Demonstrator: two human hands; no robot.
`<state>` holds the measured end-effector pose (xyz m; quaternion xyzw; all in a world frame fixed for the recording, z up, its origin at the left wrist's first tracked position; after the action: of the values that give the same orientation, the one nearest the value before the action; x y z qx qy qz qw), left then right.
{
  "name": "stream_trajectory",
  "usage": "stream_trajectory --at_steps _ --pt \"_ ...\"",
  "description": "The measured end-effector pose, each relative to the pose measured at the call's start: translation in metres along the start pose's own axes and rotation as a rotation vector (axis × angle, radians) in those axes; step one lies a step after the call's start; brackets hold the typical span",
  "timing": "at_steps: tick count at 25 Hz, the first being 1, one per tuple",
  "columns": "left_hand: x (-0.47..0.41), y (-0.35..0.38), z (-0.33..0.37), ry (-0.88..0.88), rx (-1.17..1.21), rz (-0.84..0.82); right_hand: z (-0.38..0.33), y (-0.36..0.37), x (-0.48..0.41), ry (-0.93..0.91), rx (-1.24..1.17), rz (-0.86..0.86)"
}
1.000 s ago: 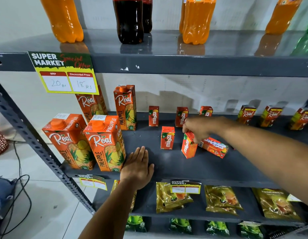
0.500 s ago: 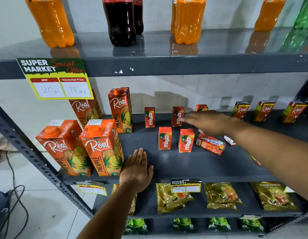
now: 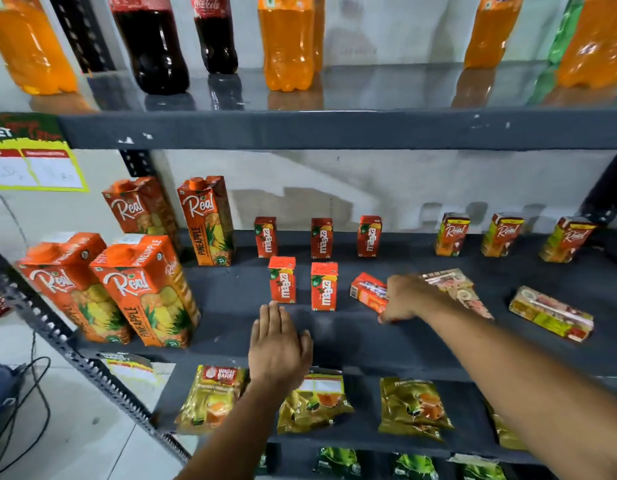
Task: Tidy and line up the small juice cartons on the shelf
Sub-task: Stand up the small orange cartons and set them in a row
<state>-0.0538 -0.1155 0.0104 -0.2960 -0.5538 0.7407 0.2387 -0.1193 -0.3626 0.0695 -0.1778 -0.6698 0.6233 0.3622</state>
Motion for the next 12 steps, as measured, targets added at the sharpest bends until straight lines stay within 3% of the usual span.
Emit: stream_trajectory --at_steps 3,6,8,12 --pt "-0.004 0.010 0.017 -0.104 -0.060 -0.028 0.020 -0.011 -0.003 -0.059 -0.057 0.065" --pt "-0.004 0.013 0.017 -0.151 -0.106 -0.014 0.019 -0.048 -0.003 -0.402 0.004 0.224" --pt "-0.005 0.014 0.016 -0.147 -0.112 -0.031 0.008 -0.069 0.006 -0.691 0.099 0.203" --pt "-0.005 0.015 0.014 -0.158 -0.119 -0.047 -0.005 -0.074 0.011 -0.918 0.333 0.252"
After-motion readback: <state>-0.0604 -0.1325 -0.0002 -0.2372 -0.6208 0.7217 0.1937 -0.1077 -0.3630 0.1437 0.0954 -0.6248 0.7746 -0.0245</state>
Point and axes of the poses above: each hand's wrist, its own x-axis away from the middle knuckle, its own y-axis out of the palm, z = x × y, the point moved 5 cm from there along -x, towards the middle knuckle, and after that the axes turned 11 degrees about y, right-handed, at the moved point
